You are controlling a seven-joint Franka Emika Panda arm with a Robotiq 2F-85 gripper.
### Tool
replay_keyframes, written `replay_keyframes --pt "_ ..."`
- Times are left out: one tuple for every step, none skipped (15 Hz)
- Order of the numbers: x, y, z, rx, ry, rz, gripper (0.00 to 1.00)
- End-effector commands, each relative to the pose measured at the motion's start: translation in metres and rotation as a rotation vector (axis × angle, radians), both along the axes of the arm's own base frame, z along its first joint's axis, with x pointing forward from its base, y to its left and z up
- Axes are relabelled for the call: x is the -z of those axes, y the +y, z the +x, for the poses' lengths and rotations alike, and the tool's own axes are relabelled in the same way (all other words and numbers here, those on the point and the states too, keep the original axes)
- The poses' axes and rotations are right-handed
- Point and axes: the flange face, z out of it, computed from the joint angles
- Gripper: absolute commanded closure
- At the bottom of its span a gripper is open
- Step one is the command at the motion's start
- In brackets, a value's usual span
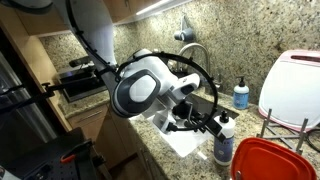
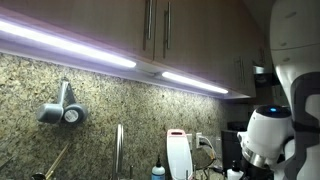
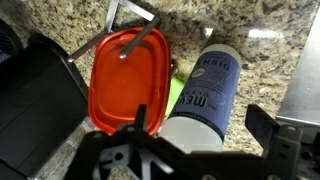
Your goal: Put the right bottle into the sink
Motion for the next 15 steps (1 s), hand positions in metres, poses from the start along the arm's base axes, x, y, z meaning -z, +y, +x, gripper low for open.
replay_keyframes --pt "0.000 0.013 0.001 -0.027 -0.019 -0.010 0.00" --pt "-0.001 0.015 0.002 -0.033 -0.021 -0.011 0.00" --pt "-0.001 0.018 0.003 -0.037 -0.024 -0.013 0.00" --pt "-0.001 0.020 0.003 -0.040 -0.023 -0.011 0.00" --pt "0.000 0.023 0.003 -0.042 -0.021 -0.011 0.00" --pt "0.000 0.025 0.003 -0.040 -0.018 -0.016 0.00" --pt "-0.001 0.027 0.002 -0.042 -0.018 -0.016 0.00" --pt "-0.001 0.029 0.002 -0.042 -0.016 -0.014 0.00" --pt "-0.002 0.031 0.003 -0.042 -0.014 -0.015 0.00" --pt "-0.003 0.032 0.003 -0.041 -0.014 -0.017 0.00" --pt "-0.003 0.032 0.003 -0.037 -0.012 -0.020 0.00" --pt "-0.001 0.026 0.003 -0.032 -0.013 -0.021 0.00" --pt "-0.004 0.028 0.003 -0.028 -0.016 -0.025 0.00" --pt "-0.007 0.029 0.003 -0.023 -0.022 -0.022 0.00" --pt "-0.002 0.030 0.006 -0.046 -0.009 -0.012 0.00"
